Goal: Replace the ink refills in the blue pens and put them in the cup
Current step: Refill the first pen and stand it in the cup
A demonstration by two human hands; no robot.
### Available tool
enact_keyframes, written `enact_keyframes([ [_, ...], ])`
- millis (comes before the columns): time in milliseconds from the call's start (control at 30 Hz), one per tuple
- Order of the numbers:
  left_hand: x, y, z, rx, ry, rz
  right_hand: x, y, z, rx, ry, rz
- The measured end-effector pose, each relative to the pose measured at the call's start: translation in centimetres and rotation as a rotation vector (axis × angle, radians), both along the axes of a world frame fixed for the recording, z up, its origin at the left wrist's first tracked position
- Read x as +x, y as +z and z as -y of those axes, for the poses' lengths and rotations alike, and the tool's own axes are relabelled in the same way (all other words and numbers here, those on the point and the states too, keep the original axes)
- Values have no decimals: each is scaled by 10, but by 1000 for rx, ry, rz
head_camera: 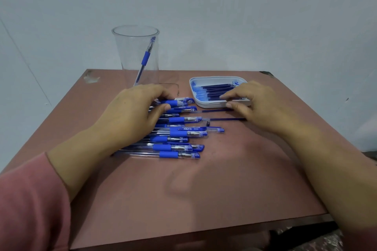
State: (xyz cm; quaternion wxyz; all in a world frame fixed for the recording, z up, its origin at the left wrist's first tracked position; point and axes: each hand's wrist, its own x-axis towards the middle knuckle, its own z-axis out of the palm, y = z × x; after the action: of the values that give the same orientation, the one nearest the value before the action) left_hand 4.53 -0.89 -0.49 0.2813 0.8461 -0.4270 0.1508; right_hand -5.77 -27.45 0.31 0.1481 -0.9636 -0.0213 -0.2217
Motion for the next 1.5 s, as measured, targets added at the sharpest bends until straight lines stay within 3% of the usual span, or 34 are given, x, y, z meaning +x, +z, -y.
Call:
enact_keyframes([
  [367, 5, -1, -2, -1, 3, 2, 41, 34, 5, -67, -104, -344],
  [533, 6, -2, -2, 1, 1, 1, 52, 29, 9, -64, -90, -386],
  [733, 6, -3, -1, 3, 0, 8, 56, 23, 12, -84, -71, -351],
  [933, 7, -2, -1, 16, 11, 5, 47, 27, 8, 46, -73, -231],
  [1067, 6, -2, -1, -23, 16, 8, 31, 40, 2, 113, 46, -120],
  [1200, 4, -1, 0, -85, 9, 10, 7, 46, -7, 138, 152, -126],
  [1500, 2, 0, 1, -87, -37, -50, 2, 6, -16, 289, 214, 0],
])
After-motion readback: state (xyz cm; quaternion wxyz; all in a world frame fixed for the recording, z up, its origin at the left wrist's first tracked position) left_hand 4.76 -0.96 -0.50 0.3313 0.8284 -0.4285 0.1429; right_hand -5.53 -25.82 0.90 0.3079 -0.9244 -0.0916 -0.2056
